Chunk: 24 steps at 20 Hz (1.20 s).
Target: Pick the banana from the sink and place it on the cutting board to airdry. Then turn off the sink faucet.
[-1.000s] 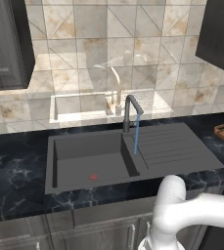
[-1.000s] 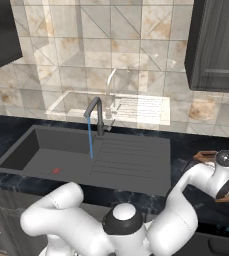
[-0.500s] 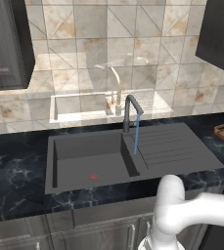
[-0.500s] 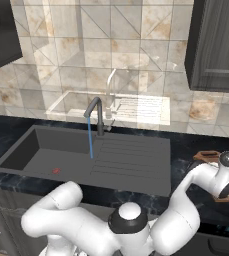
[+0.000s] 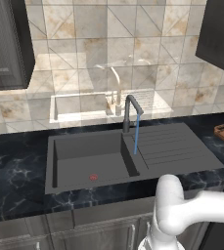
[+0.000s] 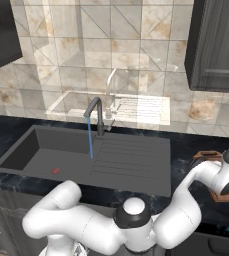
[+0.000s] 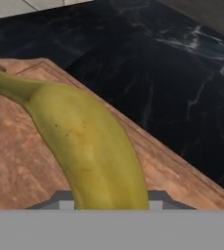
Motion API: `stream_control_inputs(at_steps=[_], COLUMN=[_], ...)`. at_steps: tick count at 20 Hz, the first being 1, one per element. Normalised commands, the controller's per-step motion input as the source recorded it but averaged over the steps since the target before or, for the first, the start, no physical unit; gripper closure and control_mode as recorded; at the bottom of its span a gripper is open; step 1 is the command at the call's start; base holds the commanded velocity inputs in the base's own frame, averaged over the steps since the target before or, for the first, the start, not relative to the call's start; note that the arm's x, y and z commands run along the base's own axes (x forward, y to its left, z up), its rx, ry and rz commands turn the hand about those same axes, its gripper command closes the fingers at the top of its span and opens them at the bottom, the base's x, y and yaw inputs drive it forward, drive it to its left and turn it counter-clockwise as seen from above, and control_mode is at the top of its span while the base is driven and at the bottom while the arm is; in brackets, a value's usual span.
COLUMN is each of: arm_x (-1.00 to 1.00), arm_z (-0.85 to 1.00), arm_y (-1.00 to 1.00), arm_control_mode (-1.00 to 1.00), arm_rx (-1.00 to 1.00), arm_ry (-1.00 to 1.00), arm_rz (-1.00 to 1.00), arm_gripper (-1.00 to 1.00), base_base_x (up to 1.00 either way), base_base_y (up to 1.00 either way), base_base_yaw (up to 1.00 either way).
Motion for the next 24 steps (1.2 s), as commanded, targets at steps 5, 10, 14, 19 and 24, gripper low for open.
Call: stream_control_inputs(at_steps=[5,10,14,19,24], arm_x=[0.09,0.0,0.0,0.0,0.0], arm_z=[-0.26,-0.31,-0.36,-0.07,0.09], arm_y=[-0.06,-0.01,0.0,0.0,0.0], arm_control_mode=[-1.0,-1.0,-1.0,-1.0,-1.0], arm_rx=[0.0,0.01,0.01,0.0,0.0], arm_ry=[0.0,0.0,0.0,-0.01,-0.04], arm_rz=[0.0,0.0,0.0,0.0,0.01], arm_gripper=[1.0,1.0,-1.0,-1.0,-1.0], base_base_x=[0.0,0.0,0.0,0.0,0.0], base_base_y=[0.0,0.0,0.0,0.0,0.0], base_base_yaw=[0.0,0.0,0.0,0.0,0.0])
